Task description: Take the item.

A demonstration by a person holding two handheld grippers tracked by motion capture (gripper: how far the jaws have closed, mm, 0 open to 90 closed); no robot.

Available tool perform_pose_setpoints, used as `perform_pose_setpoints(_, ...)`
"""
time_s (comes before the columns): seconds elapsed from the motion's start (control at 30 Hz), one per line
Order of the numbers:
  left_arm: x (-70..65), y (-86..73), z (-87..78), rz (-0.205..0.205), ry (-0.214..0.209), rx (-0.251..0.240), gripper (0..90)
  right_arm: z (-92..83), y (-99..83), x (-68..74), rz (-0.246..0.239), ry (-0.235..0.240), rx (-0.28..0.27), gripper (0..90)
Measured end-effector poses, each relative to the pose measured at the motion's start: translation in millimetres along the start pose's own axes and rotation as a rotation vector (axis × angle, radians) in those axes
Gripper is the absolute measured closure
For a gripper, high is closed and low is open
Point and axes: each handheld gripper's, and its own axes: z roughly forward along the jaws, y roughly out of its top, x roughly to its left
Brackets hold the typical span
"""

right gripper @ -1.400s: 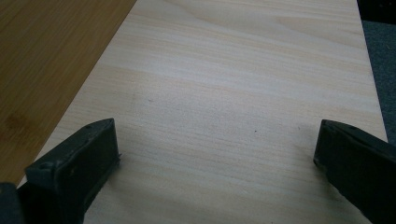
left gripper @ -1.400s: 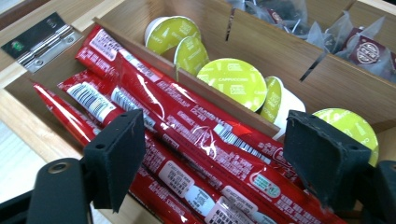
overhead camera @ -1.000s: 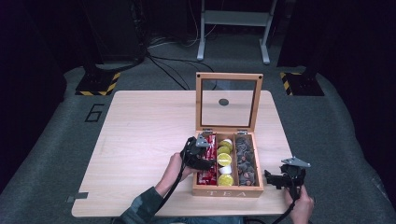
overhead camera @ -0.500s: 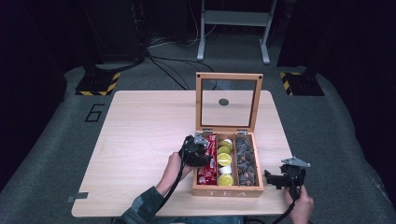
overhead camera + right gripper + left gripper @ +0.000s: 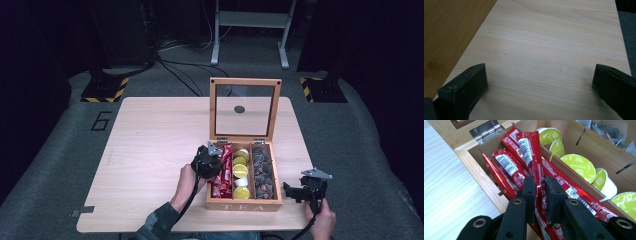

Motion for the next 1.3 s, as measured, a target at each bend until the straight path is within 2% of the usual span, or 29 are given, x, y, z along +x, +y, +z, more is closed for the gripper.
perform_pose_setpoints(0.07,1.4,0.1,-1.1,-0.011,-0.007,-0.017,80.0,0.0,0.0,0.0,0.0,0.0,0.0,0.0)
perform_pose_setpoints(0.2,2.4,0.5,-4.0,-0.003,-0.019,-0.024,80.5,0.0,0.0,0.0,0.001,0.0,0.0,0.0)
perform_pose_setpoints(0.27,2.7,0.5,-5.6,-0.016,-0.045,-0.04,80.6,0.0,0.0,0.0,0.001,0.0,0.0,0.0)
perform_pose_setpoints(0.4,3.5,2.1,-10.8,-0.009,-0.051,-0.065,80.8,0.0,0.0,0.0,0.0,0.0,0.0,0.0)
perform_pose_setpoints(0.77,4.8,7.2,-29.3,0.009,-0.049,-0.117,80.8,0.0,0.0,0.0,0.001,0.0,0.0,0.0)
perform_pose_setpoints(0.97,8.0,7.6,-39.5,0.005,-0.047,-0.144,80.8,0.0,0.0,0.1,0.001,0.0,0.0,0.0)
perform_pose_setpoints(1.07,11.7,6.0,-43.7,0.013,-0.043,-0.152,80.9,0.0,0.0,0.0,0.001,0.0,0.0,0.0)
perform_pose_setpoints(1.1,12.1,5.1,-44.5,0.001,-0.046,-0.159,80.9,0.0,0.0,0.0,0.0,0.0,0.0,0.0)
perform_pose_setpoints(1.3,19.5,1.5,-54.4,0.0,-0.04,-0.169,80.9,0.0,0.0,0.0,0.0,0.0,0.0,0.0)
